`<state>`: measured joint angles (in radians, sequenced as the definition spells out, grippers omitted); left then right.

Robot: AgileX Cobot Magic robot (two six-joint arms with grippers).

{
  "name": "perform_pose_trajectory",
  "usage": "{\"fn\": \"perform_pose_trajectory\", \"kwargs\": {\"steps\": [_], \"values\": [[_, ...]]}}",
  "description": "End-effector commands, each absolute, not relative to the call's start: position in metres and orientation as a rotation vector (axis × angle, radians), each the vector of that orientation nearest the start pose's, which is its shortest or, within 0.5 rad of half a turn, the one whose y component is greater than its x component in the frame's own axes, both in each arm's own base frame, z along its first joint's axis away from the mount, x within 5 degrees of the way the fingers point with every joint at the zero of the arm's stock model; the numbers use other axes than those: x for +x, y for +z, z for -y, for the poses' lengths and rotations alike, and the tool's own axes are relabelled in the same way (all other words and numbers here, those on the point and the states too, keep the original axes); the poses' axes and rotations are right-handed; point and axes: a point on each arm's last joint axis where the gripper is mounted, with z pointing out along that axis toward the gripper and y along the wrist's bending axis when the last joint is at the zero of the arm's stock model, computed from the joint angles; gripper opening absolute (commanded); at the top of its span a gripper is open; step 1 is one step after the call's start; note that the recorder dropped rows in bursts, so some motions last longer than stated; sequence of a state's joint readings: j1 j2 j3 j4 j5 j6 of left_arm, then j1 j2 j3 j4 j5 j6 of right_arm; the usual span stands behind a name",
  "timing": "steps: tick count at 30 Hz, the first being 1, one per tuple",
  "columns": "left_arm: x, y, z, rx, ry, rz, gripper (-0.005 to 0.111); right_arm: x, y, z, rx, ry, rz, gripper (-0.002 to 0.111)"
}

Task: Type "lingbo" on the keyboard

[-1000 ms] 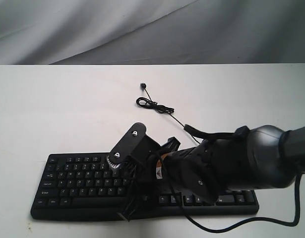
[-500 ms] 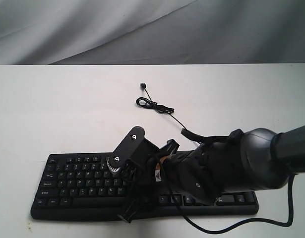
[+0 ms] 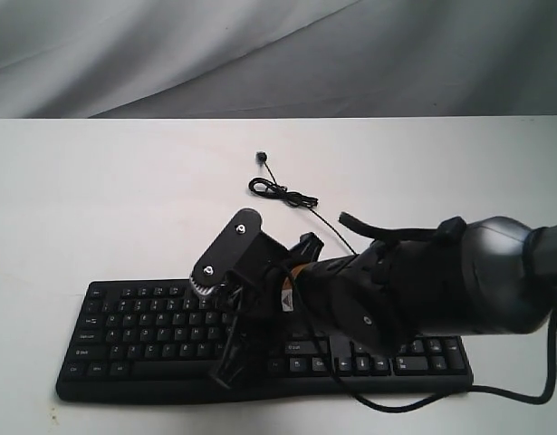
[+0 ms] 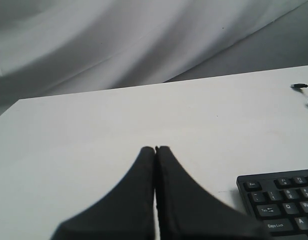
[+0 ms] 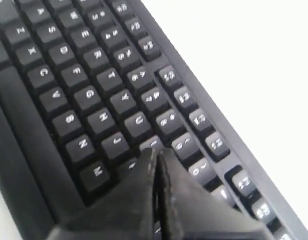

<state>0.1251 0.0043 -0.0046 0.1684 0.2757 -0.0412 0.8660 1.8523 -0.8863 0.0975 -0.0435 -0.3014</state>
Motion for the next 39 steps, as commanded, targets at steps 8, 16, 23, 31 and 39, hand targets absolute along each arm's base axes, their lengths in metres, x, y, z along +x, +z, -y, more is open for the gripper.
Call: {"fn": "perform_pose_trajectory", "kwargs": {"steps": [8, 16, 23, 31, 39], "values": [[0.054, 0.189, -0.010, -0.034, 0.208, -1.750, 0.000, 0.247, 0.129, -0.285, -1.285, 0.273, -2.043, 0.000], [0.054, 0.189, -0.010, -0.034, 0.208, -1.750, 0.000, 0.248, 0.121, -0.286, -1.288, 0.270, -2.043, 0.000], [0.054, 0.189, -0.010, -0.034, 0.208, -1.750, 0.000, 0.248, 0.121, -0.286, -1.288, 0.270, -2.043, 0.000], [0.054, 0.189, -0.010, -0.034, 0.208, -1.750, 0.000, 0.248, 0.121, -0.286, -1.289, 0.269, -2.045, 0.000], [0.054, 0.189, -0.010, -0.034, 0.208, -1.750, 0.000, 0.248, 0.108, -0.286, -1.308, 0.259, -2.074, 0.000]]}}
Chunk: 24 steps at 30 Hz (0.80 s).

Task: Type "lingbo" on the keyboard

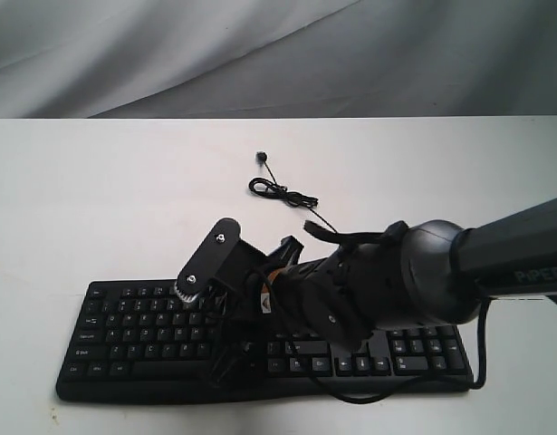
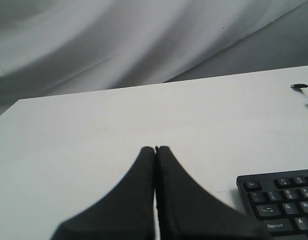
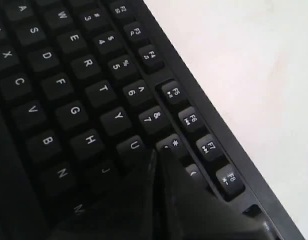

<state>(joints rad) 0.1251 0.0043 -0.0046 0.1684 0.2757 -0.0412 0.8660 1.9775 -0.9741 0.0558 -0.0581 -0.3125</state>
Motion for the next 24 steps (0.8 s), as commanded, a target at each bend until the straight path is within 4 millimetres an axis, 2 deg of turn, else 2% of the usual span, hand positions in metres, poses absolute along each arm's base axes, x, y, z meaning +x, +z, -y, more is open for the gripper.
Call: {"fn": "perform_pose_trajectory", "kwargs": {"steps": [1, 6, 15, 24], "values": [[0.054, 0.189, -0.010, -0.034, 0.208, -1.750, 0.000, 0.248, 0.108, -0.286, -1.306, 0.260, -2.071, 0.000], [0.054, 0.189, -0.010, -0.034, 0.208, -1.750, 0.000, 0.248, 0.118, -0.286, -1.299, 0.265, -2.053, 0.000], [0.054, 0.189, -0.010, -0.034, 0.208, -1.750, 0.000, 0.244, 0.147, -0.283, -1.290, 0.276, -2.032, 0.000], [0.054, 0.189, -0.010, -0.034, 0.208, -1.750, 0.000, 0.216, 0.150, -0.302, -1.361, 0.329, -2.000, 0.000]]}}
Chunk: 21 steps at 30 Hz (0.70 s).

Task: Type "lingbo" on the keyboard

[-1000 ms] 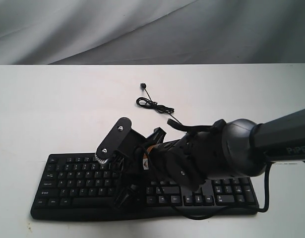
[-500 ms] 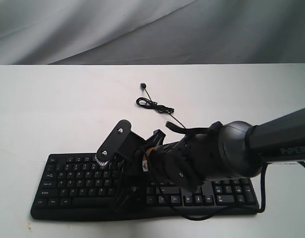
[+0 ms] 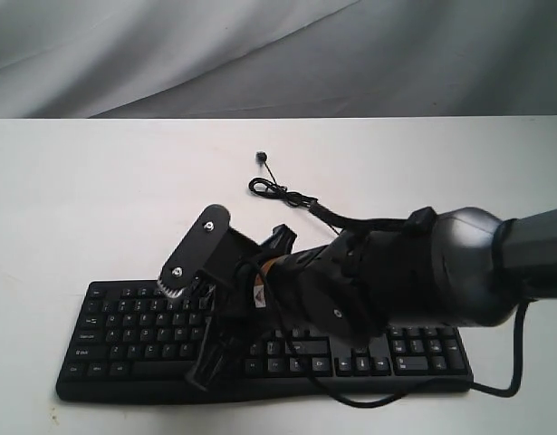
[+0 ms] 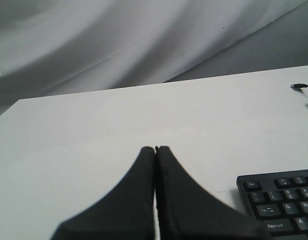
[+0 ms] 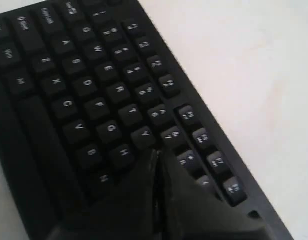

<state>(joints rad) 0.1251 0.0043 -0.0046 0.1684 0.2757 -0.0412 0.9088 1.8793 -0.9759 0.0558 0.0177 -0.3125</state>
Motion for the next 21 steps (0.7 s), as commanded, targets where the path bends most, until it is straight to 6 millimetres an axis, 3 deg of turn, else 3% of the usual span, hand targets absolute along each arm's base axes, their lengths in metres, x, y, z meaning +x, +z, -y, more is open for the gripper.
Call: {"fn": "perform_pose_trajectory", "kwargs": {"steps": [1, 21], "values": [[0.054, 0.189, -0.010, -0.034, 0.208, -1.750, 0.000, 0.214, 0.150, -0.304, -1.370, 0.334, -1.995, 0.000], [0.054, 0.189, -0.010, -0.034, 0.208, -1.750, 0.000, 0.211, 0.122, -0.311, -1.398, 0.327, -2.021, 0.000]]}}
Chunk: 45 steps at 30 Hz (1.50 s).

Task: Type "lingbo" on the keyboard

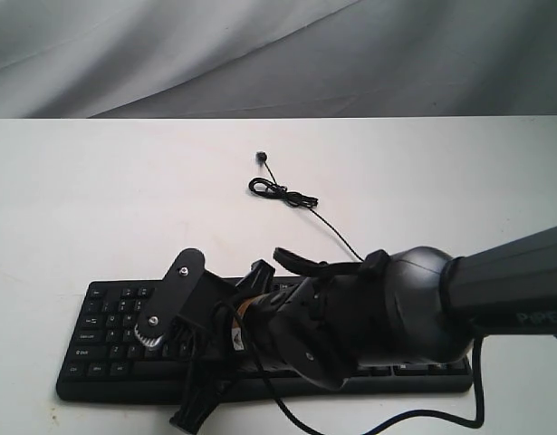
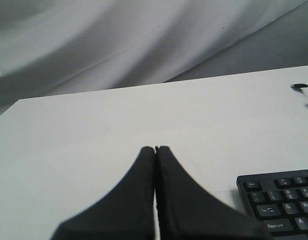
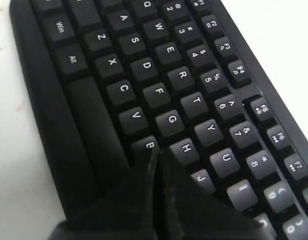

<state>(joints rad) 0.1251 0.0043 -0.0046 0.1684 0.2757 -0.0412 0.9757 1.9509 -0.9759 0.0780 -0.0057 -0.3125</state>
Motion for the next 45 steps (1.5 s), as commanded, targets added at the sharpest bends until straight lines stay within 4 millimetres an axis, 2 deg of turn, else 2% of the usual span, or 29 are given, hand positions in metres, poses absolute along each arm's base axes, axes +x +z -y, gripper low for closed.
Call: {"fn": "perform_pose_trajectory", "kwargs": {"steps": [1, 18, 24, 30, 33, 38, 45], "values": [[0.054, 0.189, -0.010, -0.034, 0.208, -1.750, 0.000, 0.211, 0.122, -0.311, -1.398, 0.328, -2.020, 0.000], [0.054, 0.189, -0.010, -0.034, 0.208, -1.750, 0.000, 0.217, 0.122, -0.308, -1.384, 0.318, -2.018, 0.000], [0.054, 0.189, -0.010, -0.034, 0.208, -1.750, 0.000, 0.217, 0.111, -0.308, -1.400, 0.307, -2.041, 0.000], [0.054, 0.189, -0.010, -0.034, 0.208, -1.750, 0.000, 0.217, 0.112, -0.307, -1.402, 0.307, -2.044, 0.000], [0.054, 0.189, -0.010, -0.034, 0.208, -1.750, 0.000, 0.217, 0.115, -0.306, -1.402, 0.306, -2.046, 0.000], [0.054, 0.189, -0.010, -0.034, 0.208, -1.750, 0.000, 0.218, 0.132, -0.306, -1.382, 0.318, -2.011, 0.000], [0.054, 0.189, -0.010, -0.034, 0.208, -1.750, 0.000, 0.233, 0.145, -0.320, -1.407, 0.300, -1.975, 0.000]]}}
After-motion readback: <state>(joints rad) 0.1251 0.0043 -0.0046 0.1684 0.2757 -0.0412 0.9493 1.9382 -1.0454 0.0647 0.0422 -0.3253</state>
